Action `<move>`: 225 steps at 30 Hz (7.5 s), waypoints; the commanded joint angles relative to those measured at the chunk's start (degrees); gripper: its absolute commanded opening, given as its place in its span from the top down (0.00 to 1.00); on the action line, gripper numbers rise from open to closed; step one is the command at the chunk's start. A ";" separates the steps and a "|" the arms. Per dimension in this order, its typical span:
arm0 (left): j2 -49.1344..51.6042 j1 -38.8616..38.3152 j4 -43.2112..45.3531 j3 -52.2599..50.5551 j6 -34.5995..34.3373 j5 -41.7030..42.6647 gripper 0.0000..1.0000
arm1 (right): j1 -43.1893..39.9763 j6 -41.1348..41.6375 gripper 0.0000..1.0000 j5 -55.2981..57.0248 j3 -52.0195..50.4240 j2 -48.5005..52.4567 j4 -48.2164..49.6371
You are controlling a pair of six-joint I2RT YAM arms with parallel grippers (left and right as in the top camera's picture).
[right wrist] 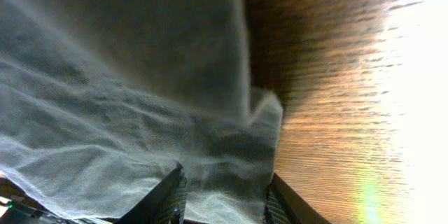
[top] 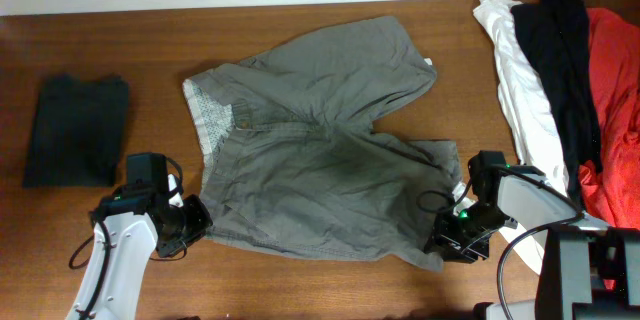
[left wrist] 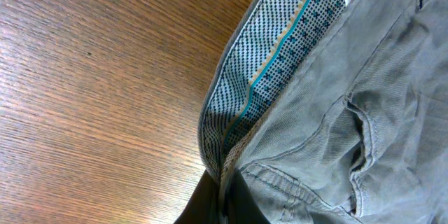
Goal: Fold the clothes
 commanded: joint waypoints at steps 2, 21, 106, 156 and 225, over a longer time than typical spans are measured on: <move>-0.63 0.31 -0.35 0.28 0.07 -0.85 1.00 | -0.07 -0.61 0.62 -0.68 -1.07 -0.09 0.31; -8.26 0.37 -11.80 10.54 7.93 -1.44 1.00 | -0.76 -0.11 0.96 8.07 12.28 -16.94 -6.62; 12.59 -1.77 4.55 35.89 3.13 -3.54 0.41 | 9.49 -19.96 0.79 -11.69 45.99 18.88 16.50; 44.24 -12.31 5.44 25.77 7.65 -13.27 0.38 | 8.52 -8.85 0.78 20.24 46.84 37.24 -4.81; 34.69 -12.31 2.45 29.03 6.91 -14.38 0.43 | 17.90 -19.23 0.95 8.79 60.76 15.69 13.53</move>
